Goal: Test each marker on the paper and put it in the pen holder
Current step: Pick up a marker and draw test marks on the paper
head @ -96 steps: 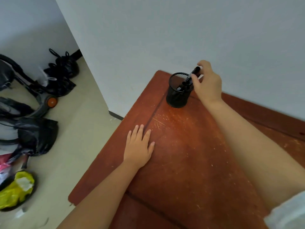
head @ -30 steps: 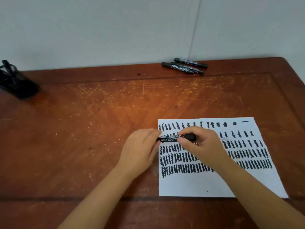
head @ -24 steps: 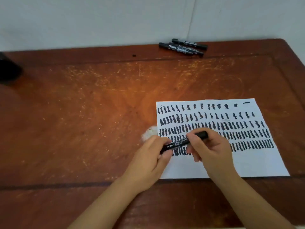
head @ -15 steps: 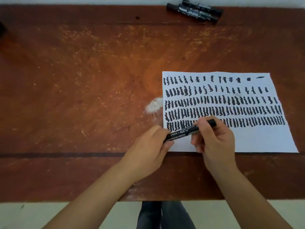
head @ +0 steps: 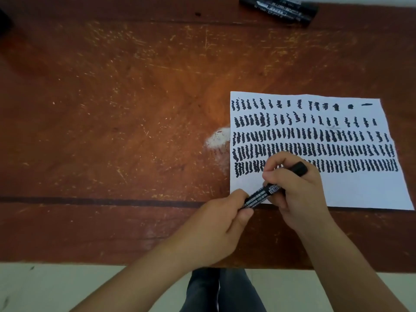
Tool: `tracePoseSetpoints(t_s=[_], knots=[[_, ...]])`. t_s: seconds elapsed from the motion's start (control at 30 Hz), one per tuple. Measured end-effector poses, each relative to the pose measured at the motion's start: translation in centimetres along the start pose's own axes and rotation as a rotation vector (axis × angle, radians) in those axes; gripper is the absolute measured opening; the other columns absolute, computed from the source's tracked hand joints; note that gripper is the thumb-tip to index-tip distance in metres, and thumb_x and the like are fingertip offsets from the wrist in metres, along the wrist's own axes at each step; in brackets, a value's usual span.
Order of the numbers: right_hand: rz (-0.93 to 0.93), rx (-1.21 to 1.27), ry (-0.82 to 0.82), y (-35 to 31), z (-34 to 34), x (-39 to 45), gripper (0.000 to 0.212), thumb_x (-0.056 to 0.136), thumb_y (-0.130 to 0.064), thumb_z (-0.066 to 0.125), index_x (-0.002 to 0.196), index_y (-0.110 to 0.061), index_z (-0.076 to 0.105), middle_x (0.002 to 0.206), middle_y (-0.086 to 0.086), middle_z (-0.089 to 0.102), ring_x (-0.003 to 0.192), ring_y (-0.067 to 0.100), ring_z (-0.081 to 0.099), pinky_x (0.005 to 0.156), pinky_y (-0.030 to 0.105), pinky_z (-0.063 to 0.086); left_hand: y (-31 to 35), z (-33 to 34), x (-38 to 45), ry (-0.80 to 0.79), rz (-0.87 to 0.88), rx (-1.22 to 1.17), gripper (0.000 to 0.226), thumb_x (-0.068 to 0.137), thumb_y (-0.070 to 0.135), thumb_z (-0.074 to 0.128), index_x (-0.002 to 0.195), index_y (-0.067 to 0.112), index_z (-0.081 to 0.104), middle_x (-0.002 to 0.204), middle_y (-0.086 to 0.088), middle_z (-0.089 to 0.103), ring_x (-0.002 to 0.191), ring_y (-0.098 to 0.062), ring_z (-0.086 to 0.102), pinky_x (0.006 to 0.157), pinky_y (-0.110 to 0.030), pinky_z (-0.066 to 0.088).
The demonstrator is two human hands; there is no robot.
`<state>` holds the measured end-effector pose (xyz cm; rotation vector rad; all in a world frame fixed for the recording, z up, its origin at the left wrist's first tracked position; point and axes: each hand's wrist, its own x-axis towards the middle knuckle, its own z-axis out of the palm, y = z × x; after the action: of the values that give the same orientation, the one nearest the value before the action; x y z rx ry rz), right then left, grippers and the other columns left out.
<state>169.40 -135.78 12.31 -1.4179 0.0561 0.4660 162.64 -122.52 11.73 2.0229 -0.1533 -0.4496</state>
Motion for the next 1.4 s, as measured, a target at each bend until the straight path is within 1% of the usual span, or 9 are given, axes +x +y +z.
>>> tracePoseSetpoints(t_s=[0.27,0.43,0.53,0.63,0.7,0.8,0.9,1.17,1.4], knots=[[0.028,0.077,0.008,0.0,0.7,1.1,0.020,0.060,-0.003,0.049,0.045,-0.015,0.054,0.031,-0.009,0.034,0.023,0.005,0.020,0.034,0.006,0.017,-0.1,-1.5,0.5,-0.072,-0.025,-0.277,0.018,0.094,0.017,0.036,0.084,0.029,0.045,0.057,0.009,0.035,0.044,-0.001,0.030,0.044,-0.014,0.026],[0.002,0.066,-0.013,-0.2,0.1,0.6,0.010,0.059,-0.003,0.047,0.055,-0.011,0.052,0.029,-0.009,0.034,0.022,0.004,0.020,0.034,0.005,0.019,-0.1,-1.3,0.5,-0.150,-0.106,-0.419,0.015,0.095,0.018,0.034,0.099,0.016,0.048,0.043,0.015,0.037,0.037,0.000,0.028,0.039,-0.010,0.024],[-0.073,-0.035,-0.079,-1.2,-0.6,0.3,0.011,0.054,-0.007,0.056,0.060,-0.015,0.055,0.030,-0.009,0.033,0.024,0.003,0.021,0.033,0.007,0.020,0.6,-1.2,-0.2,-0.224,-0.165,-0.525,0.024,0.092,0.029,0.033,0.108,0.042,0.045,0.044,0.012,0.032,0.038,-0.002,0.026,0.038,-0.014,0.023],[-0.126,-0.077,-0.076,-2.9,-1.4,0.5,0.006,0.055,-0.014,0.059,0.054,-0.020,0.058,0.030,-0.010,0.036,0.025,0.002,0.026,0.034,0.009,0.022,0.8,-1.7,-0.1,-0.079,-0.087,-0.106,0.041,0.073,0.060,0.031,0.111,0.069,0.018,0.059,0.000,0.039,0.047,-0.007,0.034,0.046,-0.017,0.024],[-0.179,-0.146,-0.016,-3.9,-2.4,0.7,0.004,0.056,-0.022,0.059,0.053,-0.021,0.061,0.030,-0.010,0.040,0.026,0.004,0.031,0.034,0.010,0.024,0.7,-1.8,0.0,0.022,-0.076,0.222,0.056,0.067,0.067,0.027,0.117,0.063,0.003,0.068,0.009,0.041,0.054,-0.005,0.037,0.049,-0.017,0.028],[-0.224,-0.122,0.104,-4.2,-4.7,0.4,0.014,0.067,-0.023,0.057,0.060,-0.024,0.069,0.035,-0.006,0.051,0.030,0.010,0.044,0.035,0.012,0.033,-1.0,-1.9,0.2,0.357,-0.100,0.485,0.060,0.084,0.050,0.043,0.137,0.028,0.026,0.085,0.011,0.043,0.076,-0.005,0.042,0.063,-0.016,0.031],[-0.184,-0.016,0.122,-3.1,-5.9,-0.3,0.029,0.081,-0.020,0.045,0.070,-0.022,0.072,0.046,0.000,0.065,0.040,0.015,0.059,0.040,0.016,0.046,-3.4,-0.7,0.0,0.534,-0.051,0.707,0.054,0.083,0.047,0.046,0.121,0.008,0.049,0.096,-0.015,0.057,0.092,-0.025,0.044,0.065,-0.036,0.045],[-0.319,-0.276,0.319,1.3,-1.8,0.1,0.020,0.067,-0.024,0.067,0.063,-0.036,0.052,0.053,-0.011,0.058,0.047,0.002,0.050,0.046,0.017,0.044,-4.1,1.8,0.5,0.553,-0.076,0.849,0.040,0.082,0.047,0.036,0.115,0.030,0.052,0.110,-0.014,0.059,0.101,-0.027,0.037,0.075,-0.045,0.044],[-0.414,-0.509,0.086,3.2,1.1,1.5,0.028,0.073,-0.040,0.049,0.098,-0.029,0.055,0.089,-0.018,0.059,0.075,-0.003,0.059,0.067,0.013,0.049,-4.1,1.7,0.4,0.514,-0.089,0.840,0.042,0.083,0.046,0.037,0.114,0.026,0.058,0.112,-0.013,0.058,0.105,-0.028,0.037,0.078,-0.040,0.025]])
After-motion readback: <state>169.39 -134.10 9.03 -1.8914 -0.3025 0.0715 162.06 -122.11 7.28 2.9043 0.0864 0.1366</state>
